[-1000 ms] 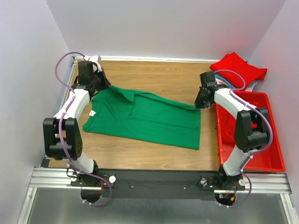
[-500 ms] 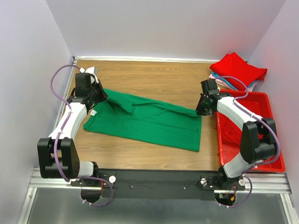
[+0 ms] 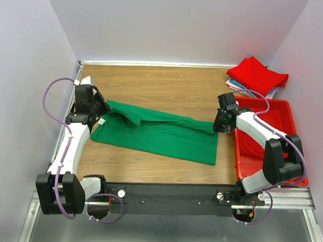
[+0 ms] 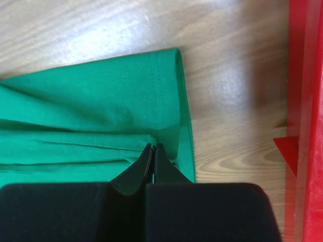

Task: Fold and stack the t-shirts
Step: Fold the tshirt

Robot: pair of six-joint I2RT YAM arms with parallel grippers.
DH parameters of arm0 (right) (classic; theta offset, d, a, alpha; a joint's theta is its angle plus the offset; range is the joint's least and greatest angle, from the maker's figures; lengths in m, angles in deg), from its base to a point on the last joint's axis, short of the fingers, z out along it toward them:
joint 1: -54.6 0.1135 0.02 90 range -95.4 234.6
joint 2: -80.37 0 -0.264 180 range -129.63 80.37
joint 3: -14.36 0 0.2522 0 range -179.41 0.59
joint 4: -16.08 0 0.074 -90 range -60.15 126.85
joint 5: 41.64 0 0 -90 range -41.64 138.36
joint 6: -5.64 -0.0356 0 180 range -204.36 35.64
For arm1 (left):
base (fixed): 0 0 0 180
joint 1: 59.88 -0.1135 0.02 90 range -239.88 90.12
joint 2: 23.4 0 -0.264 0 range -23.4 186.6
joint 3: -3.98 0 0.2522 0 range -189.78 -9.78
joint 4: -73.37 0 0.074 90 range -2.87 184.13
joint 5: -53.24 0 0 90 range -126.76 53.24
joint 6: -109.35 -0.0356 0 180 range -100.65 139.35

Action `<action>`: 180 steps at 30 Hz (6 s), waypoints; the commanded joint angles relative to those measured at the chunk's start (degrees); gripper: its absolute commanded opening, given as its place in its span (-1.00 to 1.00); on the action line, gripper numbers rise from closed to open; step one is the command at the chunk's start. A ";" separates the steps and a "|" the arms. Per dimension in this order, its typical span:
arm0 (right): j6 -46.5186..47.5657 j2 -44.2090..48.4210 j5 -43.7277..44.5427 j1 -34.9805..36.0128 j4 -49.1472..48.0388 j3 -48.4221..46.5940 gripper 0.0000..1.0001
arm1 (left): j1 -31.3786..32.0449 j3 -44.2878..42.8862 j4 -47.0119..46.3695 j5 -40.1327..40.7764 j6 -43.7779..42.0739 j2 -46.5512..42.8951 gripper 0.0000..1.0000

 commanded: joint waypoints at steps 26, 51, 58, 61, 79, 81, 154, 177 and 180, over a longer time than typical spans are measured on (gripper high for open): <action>-0.91 10.83 -0.49 0.38 3.33 5.79 0.00 | -1.87 1.72 3.48 9.68 7.13 -1.36 -0.34; -2.31 -9.04 6.64 -1.11 -2.39 -6.35 0.03 | -2.13 -15.77 -11.28 9.69 3.00 34.92 0.11; -3.10 -9.13 7.51 -2.35 -2.47 -6.79 0.04 | -2.31 -20.61 -11.02 8.02 3.26 42.76 0.11; -3.02 -9.66 7.60 -3.05 -2.56 -6.61 0.04 | -2.31 -22.36 -10.93 7.41 3.44 45.05 0.11; -4.07 -14.49 7.16 -3.49 -5.46 -6.53 -0.68 | -2.57 -22.02 -11.37 6.26 2.47 50.85 -0.84; -4.16 -13.88 8.04 -3.49 -5.46 -6.08 -0.74 | -3.10 -21.84 -11.46 6.26 2.29 50.94 -0.95; -10.49 3.09 6.55 11.80 -2.03 9.39 0.27 | 27.92 -2.16 1.90 13.47 -10.45 28.79 0.06; -11.01 2.29 7.78 11.80 -1.95 10.26 0.27 | 29.07 -4.18 9.28 16.28 -9.22 24.84 -1.00; -11.10 2.56 7.96 11.72 -1.86 10.88 0.27 | 29.07 -4.26 10.42 17.07 -8.52 23.70 -1.00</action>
